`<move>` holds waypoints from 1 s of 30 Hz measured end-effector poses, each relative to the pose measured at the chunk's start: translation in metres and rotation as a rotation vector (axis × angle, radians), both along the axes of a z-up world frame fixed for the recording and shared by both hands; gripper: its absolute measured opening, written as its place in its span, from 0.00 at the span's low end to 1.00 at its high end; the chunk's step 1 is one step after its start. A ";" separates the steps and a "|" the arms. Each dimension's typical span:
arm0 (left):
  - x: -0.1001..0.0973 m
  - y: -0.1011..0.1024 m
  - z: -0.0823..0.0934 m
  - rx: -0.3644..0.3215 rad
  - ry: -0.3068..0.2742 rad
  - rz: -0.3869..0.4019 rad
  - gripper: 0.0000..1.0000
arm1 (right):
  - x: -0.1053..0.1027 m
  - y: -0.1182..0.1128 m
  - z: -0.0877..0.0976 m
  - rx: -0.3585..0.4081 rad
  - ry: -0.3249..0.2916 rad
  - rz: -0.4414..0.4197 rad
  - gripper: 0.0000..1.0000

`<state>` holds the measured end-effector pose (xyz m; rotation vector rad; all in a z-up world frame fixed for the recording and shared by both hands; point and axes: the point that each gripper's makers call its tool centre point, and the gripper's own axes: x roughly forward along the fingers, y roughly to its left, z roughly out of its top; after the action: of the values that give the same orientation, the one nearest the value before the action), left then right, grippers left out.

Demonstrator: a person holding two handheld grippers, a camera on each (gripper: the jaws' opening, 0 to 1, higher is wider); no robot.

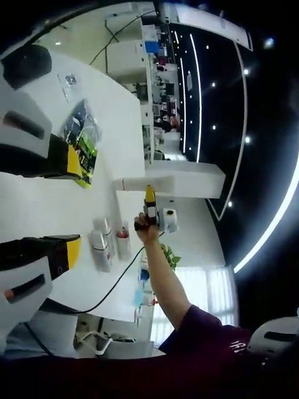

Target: Arrange the skincare products in the storage area until every visible bottle or jar stands upright without overlapping.

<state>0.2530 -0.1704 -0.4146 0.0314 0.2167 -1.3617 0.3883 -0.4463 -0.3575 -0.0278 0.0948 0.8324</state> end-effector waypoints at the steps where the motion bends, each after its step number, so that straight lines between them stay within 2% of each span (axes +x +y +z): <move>1: 0.000 0.000 0.000 -0.001 0.000 0.000 0.36 | 0.000 0.000 0.001 0.007 0.005 0.000 0.21; 3: -0.001 -0.001 0.000 -0.002 0.002 -0.001 0.36 | 0.001 -0.001 0.000 0.004 0.009 -0.004 0.25; 4: -0.001 -0.001 0.000 0.000 0.001 -0.004 0.36 | 0.000 -0.002 -0.002 -0.018 0.010 -0.003 0.23; 9: -0.003 -0.003 0.000 -0.002 -0.002 -0.010 0.36 | -0.003 -0.008 -0.011 -0.033 0.043 -0.014 0.23; 15: -0.004 -0.002 -0.001 0.001 -0.004 -0.011 0.36 | -0.003 -0.015 -0.023 -0.080 0.067 -0.027 0.18; 21: -0.003 0.000 -0.001 -0.001 -0.003 -0.006 0.36 | -0.006 -0.012 -0.023 -0.088 0.068 -0.032 0.17; 30: -0.004 0.000 -0.001 0.000 -0.007 -0.008 0.36 | -0.010 -0.003 -0.021 -0.129 0.056 0.004 0.15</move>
<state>0.2493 -0.1707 -0.4156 0.0374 0.2113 -1.3690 0.3787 -0.4497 -0.3788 -0.1256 0.2013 0.8303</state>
